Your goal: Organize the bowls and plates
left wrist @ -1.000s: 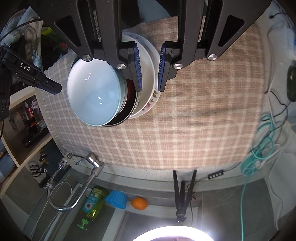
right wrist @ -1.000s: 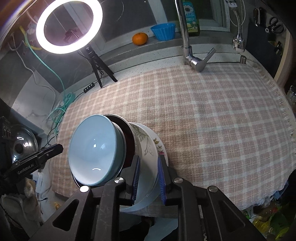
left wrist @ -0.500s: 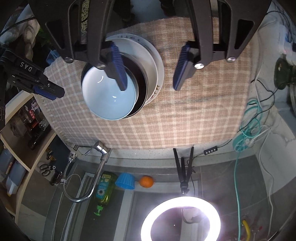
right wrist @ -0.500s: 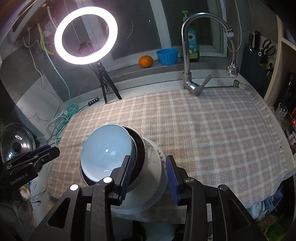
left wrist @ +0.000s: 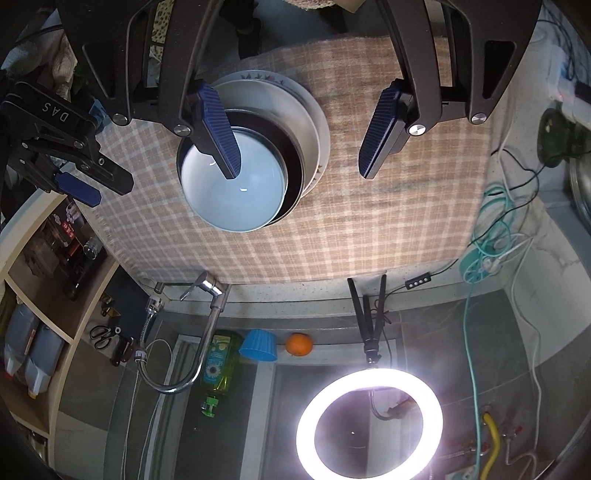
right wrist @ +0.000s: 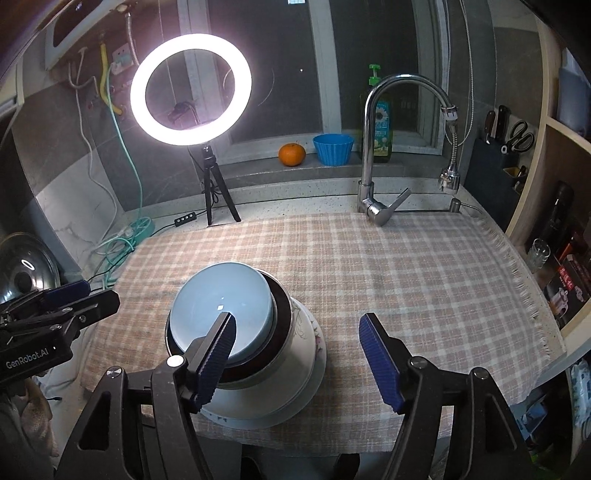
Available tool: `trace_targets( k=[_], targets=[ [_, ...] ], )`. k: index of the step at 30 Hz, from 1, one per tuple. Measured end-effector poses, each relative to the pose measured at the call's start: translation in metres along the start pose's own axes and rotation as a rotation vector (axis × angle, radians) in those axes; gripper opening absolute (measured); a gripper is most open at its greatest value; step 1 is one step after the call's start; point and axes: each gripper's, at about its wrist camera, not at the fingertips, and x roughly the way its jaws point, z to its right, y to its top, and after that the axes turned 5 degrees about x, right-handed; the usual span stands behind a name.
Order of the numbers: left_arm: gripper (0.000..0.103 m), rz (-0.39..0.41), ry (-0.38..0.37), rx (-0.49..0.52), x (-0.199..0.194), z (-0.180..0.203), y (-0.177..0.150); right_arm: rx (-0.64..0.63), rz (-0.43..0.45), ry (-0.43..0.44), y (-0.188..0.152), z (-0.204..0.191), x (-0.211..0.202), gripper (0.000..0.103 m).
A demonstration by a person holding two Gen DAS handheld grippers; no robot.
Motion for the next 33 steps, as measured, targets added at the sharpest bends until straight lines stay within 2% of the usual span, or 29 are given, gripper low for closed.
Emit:
trace_targets(
  k=[33],
  targets=[
    [0.066, 0.005, -0.006, 0.019, -0.003, 0.007, 0.002, 0.037, -0.018, -0.031, -0.006, 0.013, 0.002, 0.066]
  ],
)
